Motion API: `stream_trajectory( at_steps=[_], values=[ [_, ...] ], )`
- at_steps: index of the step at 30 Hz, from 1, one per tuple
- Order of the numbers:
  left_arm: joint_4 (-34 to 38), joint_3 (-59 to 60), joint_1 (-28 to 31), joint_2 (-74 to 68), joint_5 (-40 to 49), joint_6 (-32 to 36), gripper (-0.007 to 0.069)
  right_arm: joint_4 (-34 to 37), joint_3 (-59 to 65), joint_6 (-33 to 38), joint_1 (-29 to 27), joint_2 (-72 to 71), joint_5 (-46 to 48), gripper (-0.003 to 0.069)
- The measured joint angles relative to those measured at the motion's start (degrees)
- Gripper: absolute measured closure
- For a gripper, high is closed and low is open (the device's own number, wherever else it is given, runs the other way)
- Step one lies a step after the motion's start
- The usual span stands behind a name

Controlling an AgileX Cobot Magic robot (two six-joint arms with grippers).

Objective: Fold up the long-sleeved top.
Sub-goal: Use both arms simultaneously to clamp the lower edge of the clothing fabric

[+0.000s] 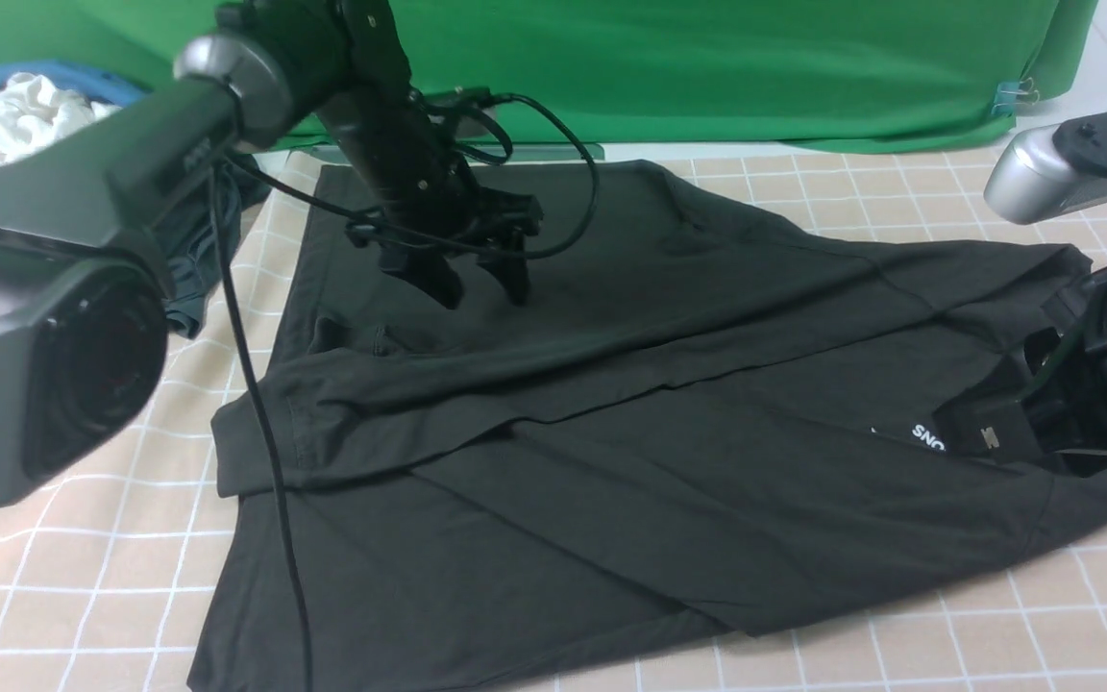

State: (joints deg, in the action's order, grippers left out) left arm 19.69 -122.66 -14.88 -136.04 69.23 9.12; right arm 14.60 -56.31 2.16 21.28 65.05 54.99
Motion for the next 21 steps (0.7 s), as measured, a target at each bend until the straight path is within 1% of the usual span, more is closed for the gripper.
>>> stream_trajectory(
  at_steps=[3,7,15,21],
  values=[
    [0.8,-0.1,-0.3,-0.8,0.1,0.7,0.0153,0.0,0.0,-0.1,0.0,0.0,0.0,0.0442],
    [0.8,-0.1,-1.1,-1.3,0.1,1.6,0.0202,0.0,0.0,-0.1,0.0,0.0,-0.2,0.0442],
    [0.9,-0.1,-3.1,-2.5,0.1,4.3,0.0267,0.0,0.0,-0.1,0.0,0.0,-1.1,0.0442],
    [-1.1,-0.6,-3.4,-2.8,-3.2,4.6,0.0270,0.0,0.0,-0.1,0.0,0.0,-1.3,0.0442]
  ],
)
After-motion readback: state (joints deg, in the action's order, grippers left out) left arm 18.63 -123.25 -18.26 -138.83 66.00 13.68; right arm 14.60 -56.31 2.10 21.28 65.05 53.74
